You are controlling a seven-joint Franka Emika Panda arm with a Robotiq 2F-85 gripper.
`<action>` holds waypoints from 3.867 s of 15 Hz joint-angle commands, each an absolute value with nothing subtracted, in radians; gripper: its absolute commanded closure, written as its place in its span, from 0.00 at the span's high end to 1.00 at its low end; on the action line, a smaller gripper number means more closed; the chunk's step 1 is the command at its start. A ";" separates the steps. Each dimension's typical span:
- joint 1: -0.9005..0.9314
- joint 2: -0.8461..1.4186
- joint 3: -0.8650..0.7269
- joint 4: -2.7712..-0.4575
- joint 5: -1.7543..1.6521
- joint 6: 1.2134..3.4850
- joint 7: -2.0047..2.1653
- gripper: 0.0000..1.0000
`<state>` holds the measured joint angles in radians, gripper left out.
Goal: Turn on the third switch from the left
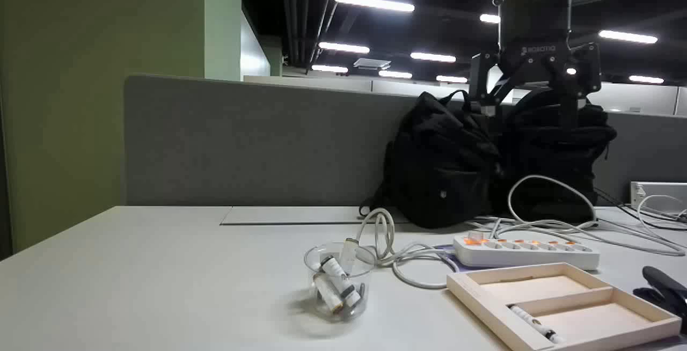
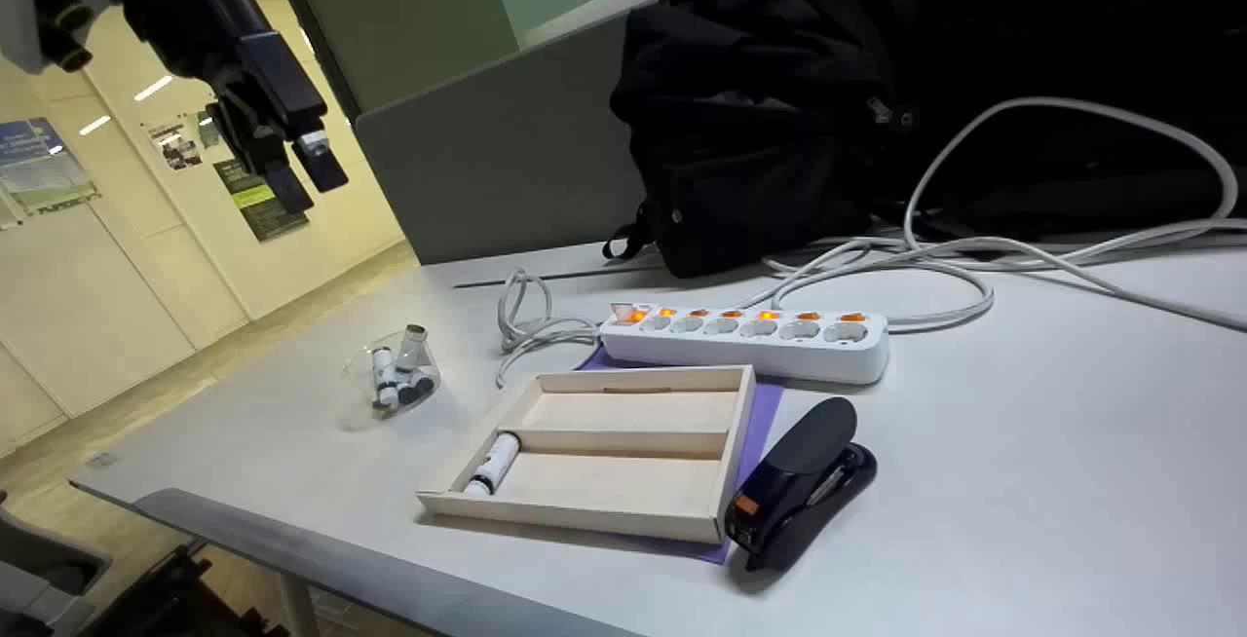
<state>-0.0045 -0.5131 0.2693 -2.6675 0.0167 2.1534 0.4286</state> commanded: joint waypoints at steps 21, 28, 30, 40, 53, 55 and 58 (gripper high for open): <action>-0.206 0.062 0.135 -2.344 -0.436 2.363 0.567 1.00; -0.147 0.093 0.058 -2.333 -0.399 2.392 0.492 1.00; -0.139 0.133 0.004 -2.294 -0.460 2.424 0.532 0.73; -0.129 0.436 -0.108 -2.102 -0.242 2.690 0.304 0.03; -0.090 0.556 -0.091 -1.988 -0.026 2.572 0.162 0.00; -0.094 0.571 -0.090 -1.988 -0.018 2.612 0.149 0.00; -0.099 0.594 -0.083 -1.978 0.000 2.617 0.130 0.00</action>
